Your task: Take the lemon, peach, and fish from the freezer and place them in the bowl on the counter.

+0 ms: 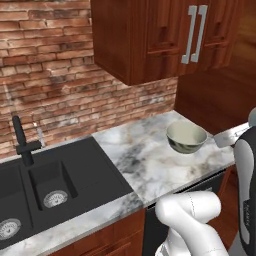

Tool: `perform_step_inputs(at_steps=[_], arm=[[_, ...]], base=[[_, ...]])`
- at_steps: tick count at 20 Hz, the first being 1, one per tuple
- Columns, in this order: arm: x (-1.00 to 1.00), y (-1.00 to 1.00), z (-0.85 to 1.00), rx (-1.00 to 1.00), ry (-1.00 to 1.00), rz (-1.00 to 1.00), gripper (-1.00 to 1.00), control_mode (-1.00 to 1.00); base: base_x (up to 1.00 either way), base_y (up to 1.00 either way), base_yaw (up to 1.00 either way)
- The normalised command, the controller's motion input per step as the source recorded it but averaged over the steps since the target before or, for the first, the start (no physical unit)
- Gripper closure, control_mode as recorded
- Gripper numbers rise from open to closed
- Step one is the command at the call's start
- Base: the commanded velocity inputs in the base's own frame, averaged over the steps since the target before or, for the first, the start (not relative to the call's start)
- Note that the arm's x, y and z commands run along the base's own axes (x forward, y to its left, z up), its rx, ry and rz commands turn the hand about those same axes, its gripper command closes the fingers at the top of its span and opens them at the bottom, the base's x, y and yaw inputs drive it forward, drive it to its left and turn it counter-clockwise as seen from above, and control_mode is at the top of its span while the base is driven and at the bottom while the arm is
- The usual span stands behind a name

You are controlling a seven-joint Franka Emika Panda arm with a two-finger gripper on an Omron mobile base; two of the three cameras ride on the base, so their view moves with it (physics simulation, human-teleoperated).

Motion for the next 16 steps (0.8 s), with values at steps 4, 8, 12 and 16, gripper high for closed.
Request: perform_step_inputs(at_steps=[4, 8, 12, 16], arm=[[0.00, 0.00, 0.00, 0.00, 0.00, 0.00, 1.00, 1.00], [0.12, -0.02, -0.01, 0.00, 0.00, 0.00, 1.00, -1.00], [0.56, -0.08, -0.12, 0.00, 0.01, 0.00, 1.00, -1.00], [0.54, -0.09, -0.15, 0.00, 0.05, 0.00, 1.00, -1.00]], base=[[0.66, 0.00, 0.00], [0.46, -0.01, 0.00], [0.00, 0.00, 0.00], [0.00, 0.00, 0.00]])
